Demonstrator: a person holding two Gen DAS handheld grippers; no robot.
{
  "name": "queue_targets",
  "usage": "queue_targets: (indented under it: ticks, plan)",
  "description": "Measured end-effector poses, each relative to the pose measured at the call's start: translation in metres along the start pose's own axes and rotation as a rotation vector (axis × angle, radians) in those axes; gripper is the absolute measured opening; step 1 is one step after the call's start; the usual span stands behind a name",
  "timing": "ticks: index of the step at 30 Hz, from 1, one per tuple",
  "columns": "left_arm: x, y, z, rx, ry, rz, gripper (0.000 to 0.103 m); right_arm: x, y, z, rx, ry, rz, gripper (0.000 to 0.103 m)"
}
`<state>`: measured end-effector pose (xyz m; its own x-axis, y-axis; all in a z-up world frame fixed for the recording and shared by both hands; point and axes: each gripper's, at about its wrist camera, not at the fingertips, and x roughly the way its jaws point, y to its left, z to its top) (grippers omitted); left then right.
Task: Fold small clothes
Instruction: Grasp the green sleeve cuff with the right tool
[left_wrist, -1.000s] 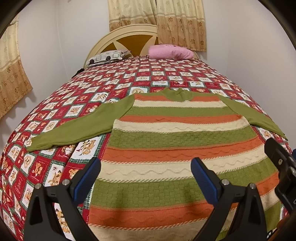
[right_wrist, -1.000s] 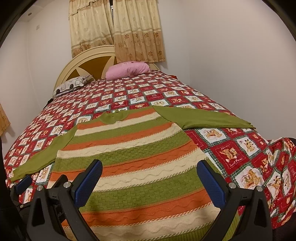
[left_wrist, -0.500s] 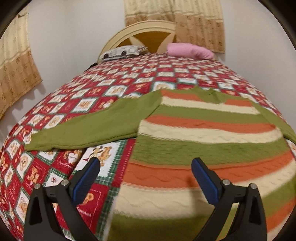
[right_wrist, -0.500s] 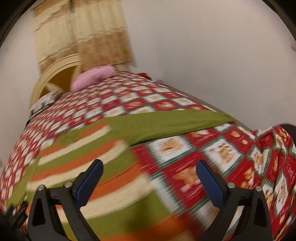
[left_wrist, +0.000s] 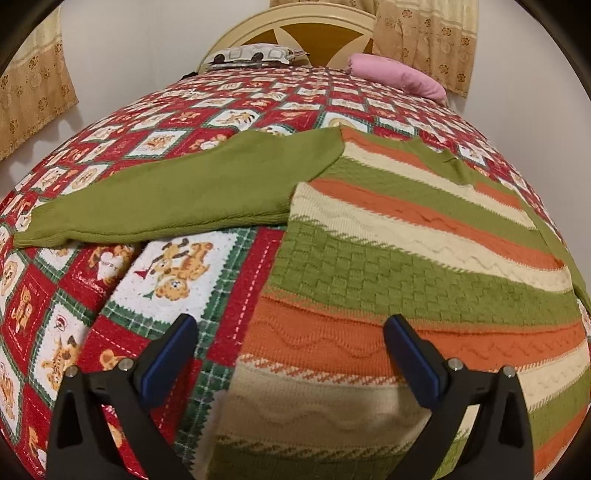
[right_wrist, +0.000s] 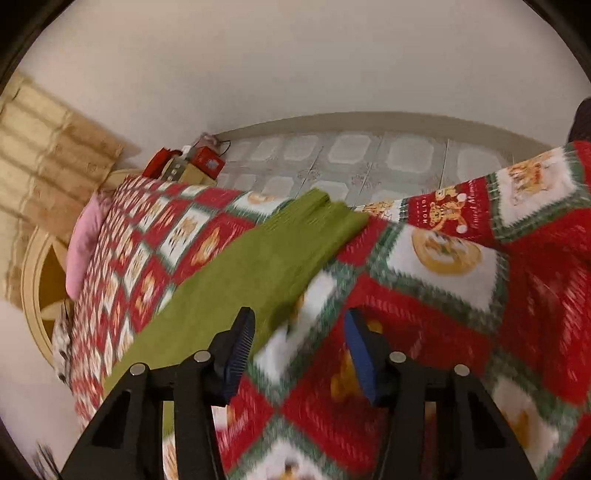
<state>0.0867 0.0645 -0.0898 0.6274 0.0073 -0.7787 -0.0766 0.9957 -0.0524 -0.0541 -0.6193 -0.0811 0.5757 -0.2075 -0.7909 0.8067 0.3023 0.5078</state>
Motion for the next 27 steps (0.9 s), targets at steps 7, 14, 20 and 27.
queue_targets:
  ticks: [7,14,20,27]
  plan:
    - [0.005,0.001,0.004,-0.003,0.002,-0.001,0.103,0.030,-0.009,0.028,0.093,-0.012,0.016,0.037]
    - [0.006,0.001,0.003,-0.002,0.006,-0.001,0.103,0.016,-0.013,0.032,0.008,-0.019,0.044,0.008]
    - [0.006,0.001,0.002,-0.004,0.005,-0.005,0.103,-0.039,0.050,0.005,-0.231,-0.119,0.061,0.008]
    - [0.005,0.005,0.001,-0.021,0.000,-0.030,0.103,-0.087,0.158,-0.082,-0.534,-0.150,0.112,0.008]
